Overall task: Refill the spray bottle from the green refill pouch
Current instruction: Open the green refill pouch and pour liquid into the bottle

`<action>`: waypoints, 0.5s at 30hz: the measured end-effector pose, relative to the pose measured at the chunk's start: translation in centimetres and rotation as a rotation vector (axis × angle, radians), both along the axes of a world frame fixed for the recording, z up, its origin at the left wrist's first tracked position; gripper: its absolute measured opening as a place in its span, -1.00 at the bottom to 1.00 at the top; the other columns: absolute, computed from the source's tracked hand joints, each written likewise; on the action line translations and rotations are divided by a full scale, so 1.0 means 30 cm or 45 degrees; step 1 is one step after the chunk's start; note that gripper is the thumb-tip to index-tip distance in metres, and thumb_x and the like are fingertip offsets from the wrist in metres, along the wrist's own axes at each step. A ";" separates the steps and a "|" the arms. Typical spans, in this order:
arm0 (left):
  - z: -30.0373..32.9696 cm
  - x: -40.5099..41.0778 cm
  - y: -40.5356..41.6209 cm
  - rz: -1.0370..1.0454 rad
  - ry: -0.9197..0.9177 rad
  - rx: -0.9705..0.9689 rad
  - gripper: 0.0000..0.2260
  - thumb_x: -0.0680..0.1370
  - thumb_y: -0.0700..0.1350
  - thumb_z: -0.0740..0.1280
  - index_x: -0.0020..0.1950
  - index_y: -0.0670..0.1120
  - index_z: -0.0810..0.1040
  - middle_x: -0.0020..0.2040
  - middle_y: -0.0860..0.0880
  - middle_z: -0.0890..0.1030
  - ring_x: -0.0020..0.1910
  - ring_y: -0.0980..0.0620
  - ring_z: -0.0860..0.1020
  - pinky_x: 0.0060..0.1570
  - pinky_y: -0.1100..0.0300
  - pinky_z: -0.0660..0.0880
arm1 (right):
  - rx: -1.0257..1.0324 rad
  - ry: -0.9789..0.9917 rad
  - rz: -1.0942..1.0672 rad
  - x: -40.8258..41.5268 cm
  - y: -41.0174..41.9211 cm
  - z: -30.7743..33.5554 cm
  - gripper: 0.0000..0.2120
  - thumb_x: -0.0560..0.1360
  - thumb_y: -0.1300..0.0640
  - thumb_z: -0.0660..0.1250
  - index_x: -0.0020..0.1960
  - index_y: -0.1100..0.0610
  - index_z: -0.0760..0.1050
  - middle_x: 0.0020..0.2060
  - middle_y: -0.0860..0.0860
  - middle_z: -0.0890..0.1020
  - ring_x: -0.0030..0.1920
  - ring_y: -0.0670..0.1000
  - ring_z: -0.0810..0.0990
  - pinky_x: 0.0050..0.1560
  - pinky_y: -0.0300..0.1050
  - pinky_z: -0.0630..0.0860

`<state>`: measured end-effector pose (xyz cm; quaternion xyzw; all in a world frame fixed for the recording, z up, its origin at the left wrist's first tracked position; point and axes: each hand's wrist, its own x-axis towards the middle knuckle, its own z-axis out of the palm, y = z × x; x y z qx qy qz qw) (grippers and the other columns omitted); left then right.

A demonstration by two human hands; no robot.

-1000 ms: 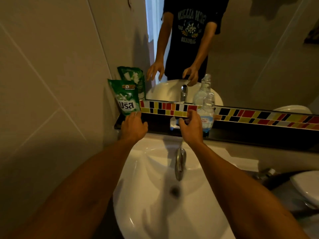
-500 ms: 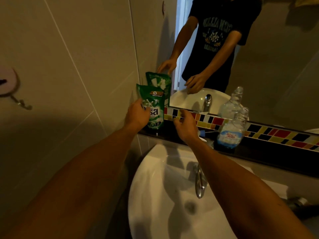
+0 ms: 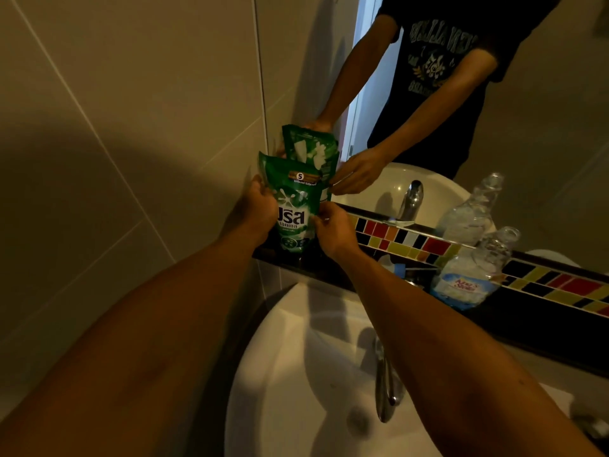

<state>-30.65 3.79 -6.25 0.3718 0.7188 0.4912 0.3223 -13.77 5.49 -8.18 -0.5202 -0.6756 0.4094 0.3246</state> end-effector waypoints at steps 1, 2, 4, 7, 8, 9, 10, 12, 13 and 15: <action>-0.010 -0.003 0.011 0.017 0.006 0.030 -0.74 0.55 0.13 0.09 0.07 0.30 0.56 -0.08 0.04 0.74 -0.09 -0.09 0.72 -0.02 -0.20 0.64 | 0.002 -0.006 -0.009 -0.009 0.008 -0.005 -0.78 0.67 0.18 0.25 0.29 0.11 0.52 0.15 0.06 0.67 0.08 0.04 0.65 0.11 0.05 0.63; -0.016 -0.007 0.026 0.042 -0.005 0.043 -0.73 0.55 0.13 0.09 0.04 0.32 0.57 -0.09 0.04 0.74 -0.09 -0.09 0.72 -0.01 -0.20 0.64 | 0.012 -0.009 -0.027 -0.016 0.019 -0.012 -0.81 0.67 0.19 0.24 0.25 0.11 0.53 0.11 0.05 0.67 0.07 0.06 0.65 0.08 0.04 0.63; 0.040 0.028 0.000 0.089 0.047 -0.004 -0.73 0.59 0.08 0.09 0.07 0.33 0.55 -0.07 0.06 0.70 -0.09 -0.06 0.68 -0.04 -0.05 0.64 | 0.031 -0.011 -0.073 -0.022 0.029 -0.010 -0.85 0.68 0.23 0.20 0.14 0.11 0.53 0.00 0.03 0.64 0.00 0.03 0.62 -0.08 -0.11 0.54; 0.059 0.034 -0.015 0.208 0.182 -0.056 -0.71 0.64 -0.02 0.14 0.33 0.11 0.50 0.05 0.03 0.60 -0.05 -0.01 0.55 -0.21 0.20 0.41 | 0.067 -0.026 -0.118 -0.026 0.028 -0.010 -0.86 0.69 0.20 0.17 0.07 0.12 0.51 -0.08 -0.01 0.61 -0.07 0.00 0.59 -0.15 -0.11 0.52; 0.064 0.038 -0.022 0.241 0.227 -0.047 -0.71 0.65 -0.05 0.16 0.34 0.04 0.50 0.07 0.01 0.60 -0.05 -0.01 0.53 -0.26 0.23 0.36 | 0.076 -0.018 -0.121 -0.025 0.025 -0.015 -0.86 0.69 0.20 0.17 0.08 0.12 0.51 -0.08 0.00 0.61 -0.07 0.02 0.60 -0.10 -0.06 0.57; 0.063 0.040 -0.025 0.263 0.260 -0.029 -0.72 0.65 -0.08 0.17 0.33 -0.02 0.51 0.08 0.00 0.59 -0.04 0.00 0.51 -0.31 0.28 0.33 | 0.086 -0.011 -0.125 -0.021 0.019 -0.017 -0.85 0.69 0.20 0.17 0.09 0.12 0.52 -0.08 0.00 0.62 -0.07 0.03 0.61 -0.08 -0.02 0.58; 0.065 0.045 -0.027 0.270 0.265 -0.003 -0.74 0.66 -0.10 0.18 0.32 -0.06 0.51 0.08 0.00 0.58 -0.04 0.02 0.49 -0.36 0.36 0.30 | 0.097 0.002 -0.133 -0.013 0.013 -0.020 -0.85 0.69 0.20 0.17 0.12 0.12 0.52 -0.07 0.01 0.63 -0.07 0.04 0.62 -0.08 0.00 0.57; 0.067 0.052 -0.036 0.240 0.241 0.047 -0.79 0.67 -0.11 0.20 0.25 -0.11 0.53 0.01 -0.01 0.57 -0.10 0.04 0.49 -0.46 0.50 0.29 | 0.122 0.039 -0.161 0.010 -0.007 -0.020 -0.82 0.69 0.21 0.17 0.17 0.13 0.53 -0.04 0.01 0.65 -0.05 0.04 0.62 -0.08 0.00 0.57; 0.065 0.056 -0.038 0.202 0.217 0.070 -0.82 0.68 -0.10 0.20 0.19 -0.12 0.54 -0.05 0.00 0.58 -0.16 0.05 0.49 -0.46 0.53 0.30 | 0.135 0.069 -0.173 0.025 -0.019 -0.015 -0.81 0.68 0.22 0.17 0.19 0.14 0.54 -0.02 0.00 0.65 -0.04 0.03 0.62 -0.07 -0.02 0.56; 0.067 0.070 -0.043 0.110 0.118 0.145 -0.87 0.66 -0.09 0.22 0.07 -0.07 0.54 -0.17 0.02 0.56 -0.20 0.01 0.52 -0.17 0.28 0.53 | 0.143 0.131 -0.186 0.062 -0.039 -0.002 -0.80 0.68 0.25 0.17 0.20 0.16 0.54 0.00 0.00 0.64 -0.02 0.01 0.62 -0.05 -0.10 0.53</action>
